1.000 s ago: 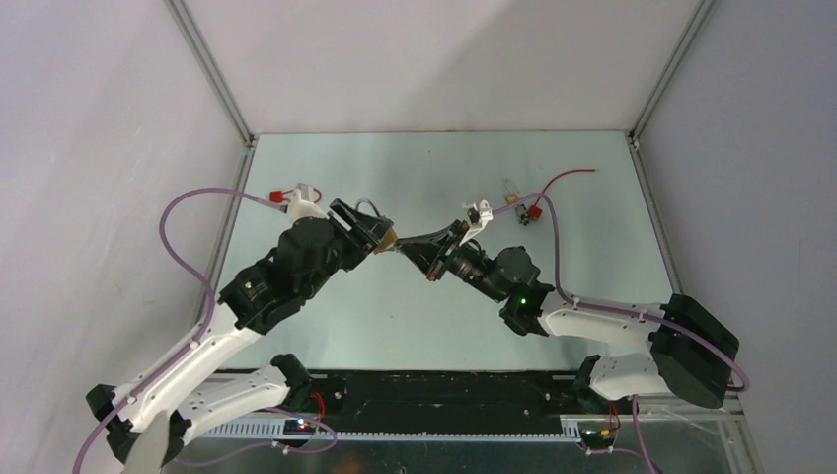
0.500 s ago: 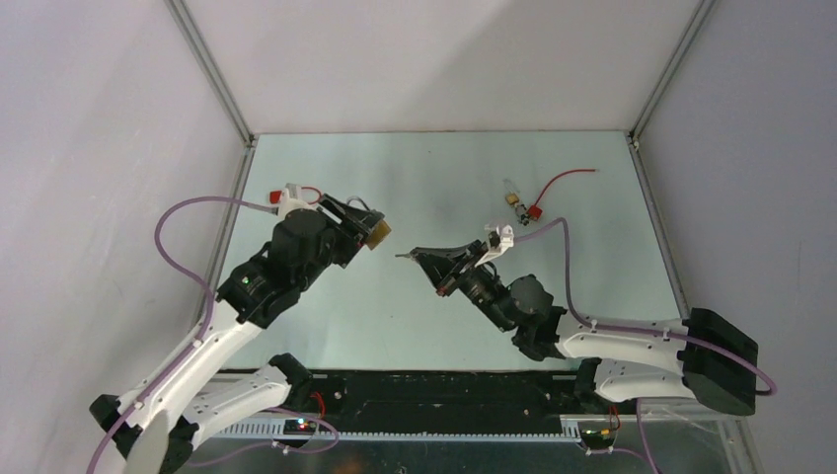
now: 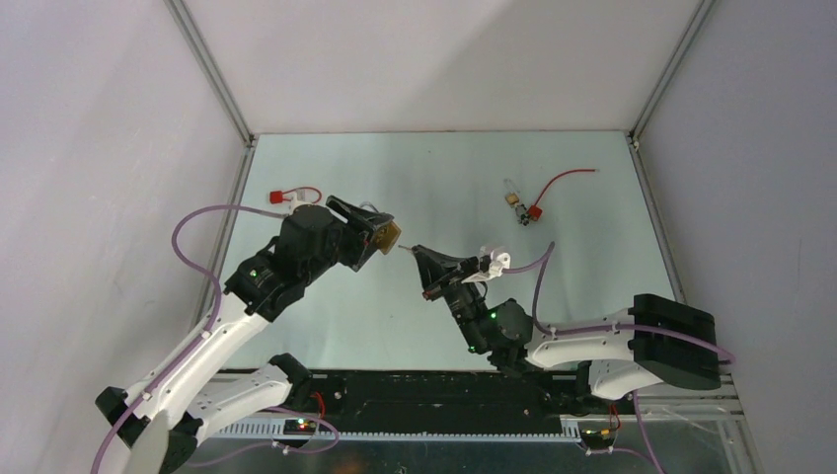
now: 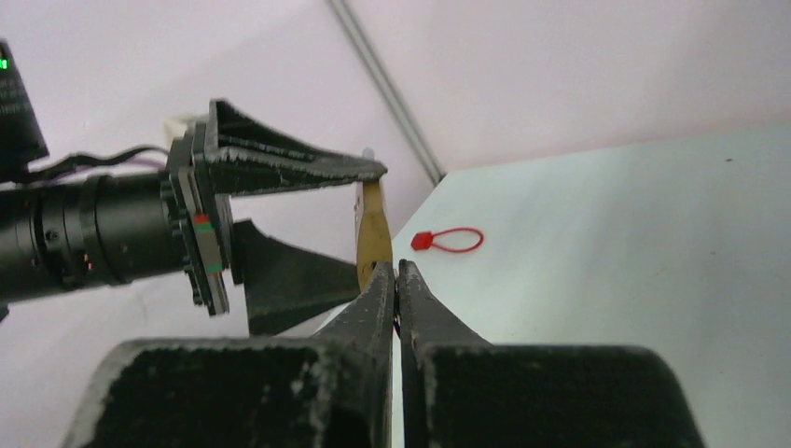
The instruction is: Unlock with the key
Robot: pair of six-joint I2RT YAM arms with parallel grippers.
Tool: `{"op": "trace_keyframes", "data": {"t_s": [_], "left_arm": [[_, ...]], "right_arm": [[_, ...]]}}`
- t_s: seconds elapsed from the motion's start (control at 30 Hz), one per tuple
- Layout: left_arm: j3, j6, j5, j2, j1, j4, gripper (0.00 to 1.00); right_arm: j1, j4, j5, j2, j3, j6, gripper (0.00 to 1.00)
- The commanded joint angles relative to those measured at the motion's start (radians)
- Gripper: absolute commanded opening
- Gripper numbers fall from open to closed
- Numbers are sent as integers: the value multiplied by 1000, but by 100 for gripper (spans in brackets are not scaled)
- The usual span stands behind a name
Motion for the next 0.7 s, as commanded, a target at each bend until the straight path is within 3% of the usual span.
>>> {"op": "trace_keyframes", "data": {"t_s": [0.0,0.67], "left_arm": [[70,-58,11,-27,6,113,0],[76,-90,4,-32,6,150,0]], "right_arm": [[20,156,150,13,72,-94,0],[38,95,158,24,104,-73,0]]}}
